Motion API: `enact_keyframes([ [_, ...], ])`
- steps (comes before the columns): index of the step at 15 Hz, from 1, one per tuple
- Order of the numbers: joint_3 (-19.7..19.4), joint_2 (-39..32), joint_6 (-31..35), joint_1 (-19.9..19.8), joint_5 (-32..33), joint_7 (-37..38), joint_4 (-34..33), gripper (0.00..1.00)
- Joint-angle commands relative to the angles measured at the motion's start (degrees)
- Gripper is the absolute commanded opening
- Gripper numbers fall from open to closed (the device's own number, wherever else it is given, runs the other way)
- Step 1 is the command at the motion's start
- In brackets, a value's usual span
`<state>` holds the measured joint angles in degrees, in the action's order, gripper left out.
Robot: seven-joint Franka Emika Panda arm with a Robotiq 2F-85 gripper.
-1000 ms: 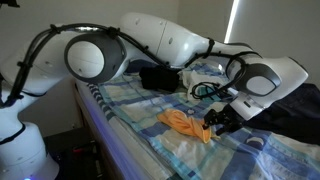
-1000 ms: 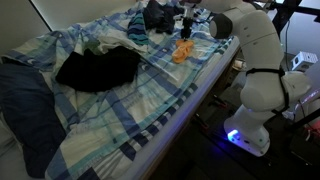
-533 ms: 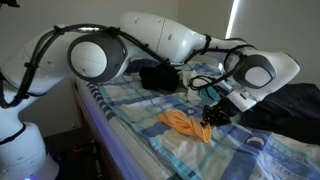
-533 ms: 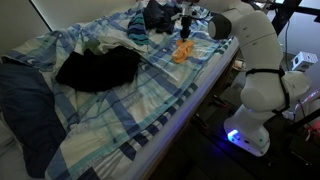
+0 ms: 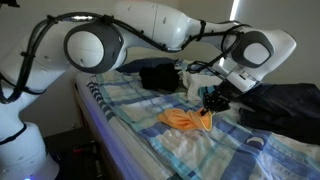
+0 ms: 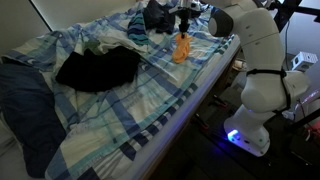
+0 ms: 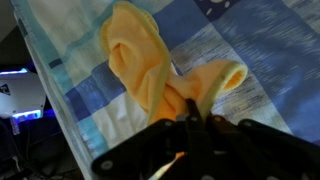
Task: Fold the orange towel twice
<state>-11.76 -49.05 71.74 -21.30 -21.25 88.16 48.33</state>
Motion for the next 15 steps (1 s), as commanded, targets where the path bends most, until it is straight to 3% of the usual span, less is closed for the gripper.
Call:
enact_keyframes([
  [1, -0.67, 5.07, -1.47, 2.42, 2.72, -0.35, 3.10, 0.04],
  [8, -0.32, 10.00, 0.47, 8.25, 8.14, -0.78, 9.75, 0.04],
  [15, -0.62, 17.77, 0.82, 13.82, 14.08, -1.09, 23.25, 0.04],
])
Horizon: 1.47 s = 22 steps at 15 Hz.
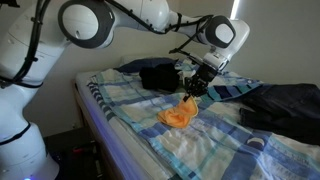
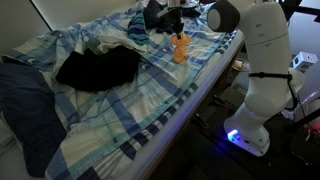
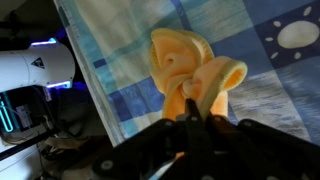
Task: Fold the orange towel twice
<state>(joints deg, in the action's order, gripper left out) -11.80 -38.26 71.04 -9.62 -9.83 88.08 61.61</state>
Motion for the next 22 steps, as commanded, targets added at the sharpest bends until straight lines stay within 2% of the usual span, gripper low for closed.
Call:
enact_keyframes([
  [1, -0.56, 8.32, 1.84, 2.69, 3.59, -0.95, 12.13, 0.04],
  [7, 0.51, 15.07, 3.47, 4.93, 8.33, -0.30, 24.06, 0.04],
  [11, 1.55, 16.19, 10.29, 6.52, 7.89, 1.20, 29.60, 0.04],
  [18, 2.82, 15.17, 21.74, 7.21, 4.37, 3.75, 31.37, 0.04],
  [22, 2.86, 13.35, 20.76, 6.94, 5.50, 2.40, 29.13, 0.05],
])
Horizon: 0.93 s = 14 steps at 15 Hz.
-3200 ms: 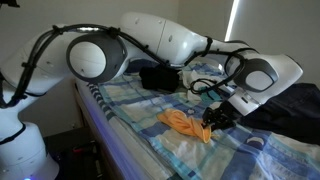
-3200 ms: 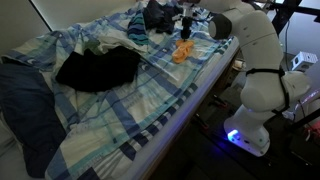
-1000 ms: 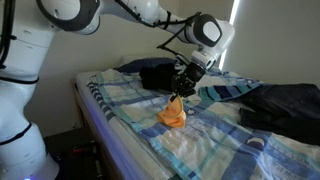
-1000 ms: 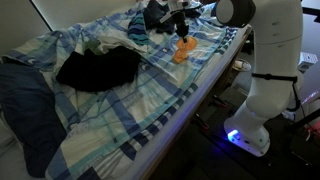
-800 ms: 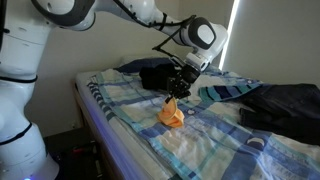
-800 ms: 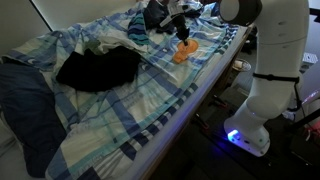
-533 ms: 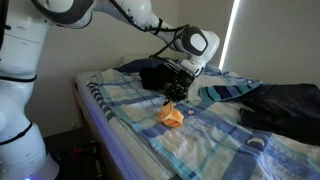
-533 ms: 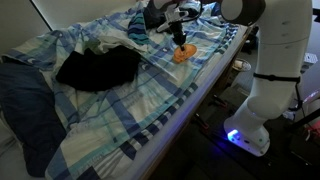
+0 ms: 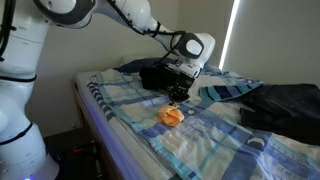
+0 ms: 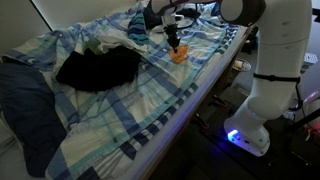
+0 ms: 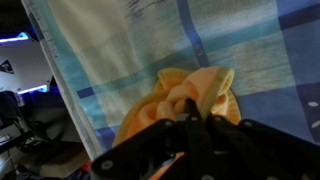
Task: Fold the orange towel twice
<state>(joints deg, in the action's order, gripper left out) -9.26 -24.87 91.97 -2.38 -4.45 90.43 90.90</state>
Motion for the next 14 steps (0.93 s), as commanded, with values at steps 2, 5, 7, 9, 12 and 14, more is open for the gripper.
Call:
enact_keyframes([
  [2, 0.32, -0.03, -0.13, -0.31, 0.11, 0.05, -0.16, 0.05],
  [5, 0.36, -0.11, -0.22, -0.13, 0.31, 0.23, -0.09, 0.02],
  [7, 0.71, -0.40, -0.44, 0.31, 0.27, 0.47, 0.16, 0.02],
  [9, 1.09, -0.87, -0.15, 0.48, -0.12, 0.58, 0.14, 0.02],
  [12, 1.47, -1.16, 2.05, 0.68, -0.63, 1.17, 1.75, 0.02],
  [14, 1.37, -1.81, 3.28, 0.71, -0.88, 1.31, 2.28, 0.02],
])
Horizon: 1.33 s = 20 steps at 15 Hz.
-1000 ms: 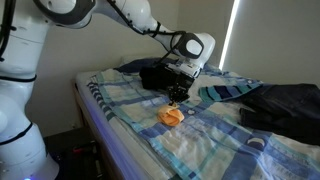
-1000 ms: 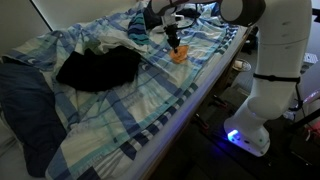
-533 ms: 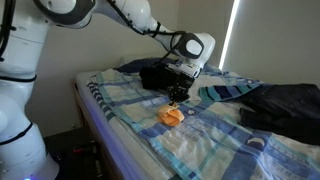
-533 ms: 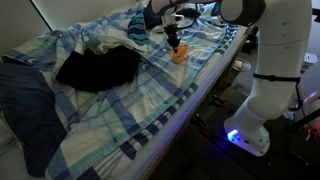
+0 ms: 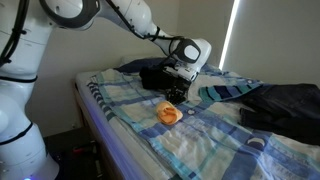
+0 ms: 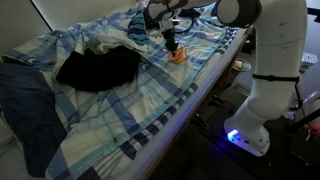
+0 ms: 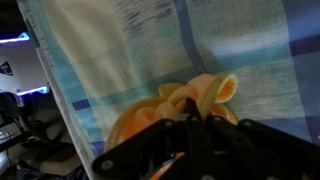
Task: Fold the orange towel twice
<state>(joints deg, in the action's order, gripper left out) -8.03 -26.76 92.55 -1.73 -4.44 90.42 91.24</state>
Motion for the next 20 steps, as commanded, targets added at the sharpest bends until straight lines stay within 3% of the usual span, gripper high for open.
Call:
enact_keyframes([
  [1, 0.08, -0.18, 3.15, 0.01, -0.98, 1.36, 2.22, 0.02],
  [12, -0.22, -1.14, 0.41, -1.38, -3.60, 0.84, -0.55, 0.04],
  [14, -0.13, -1.00, -0.40, -1.58, -4.03, 0.63, -1.08, 0.30],
  [20, -0.52, 2.47, -1.65, -1.73, -2.56, -0.51, 0.15, 0.73],
])
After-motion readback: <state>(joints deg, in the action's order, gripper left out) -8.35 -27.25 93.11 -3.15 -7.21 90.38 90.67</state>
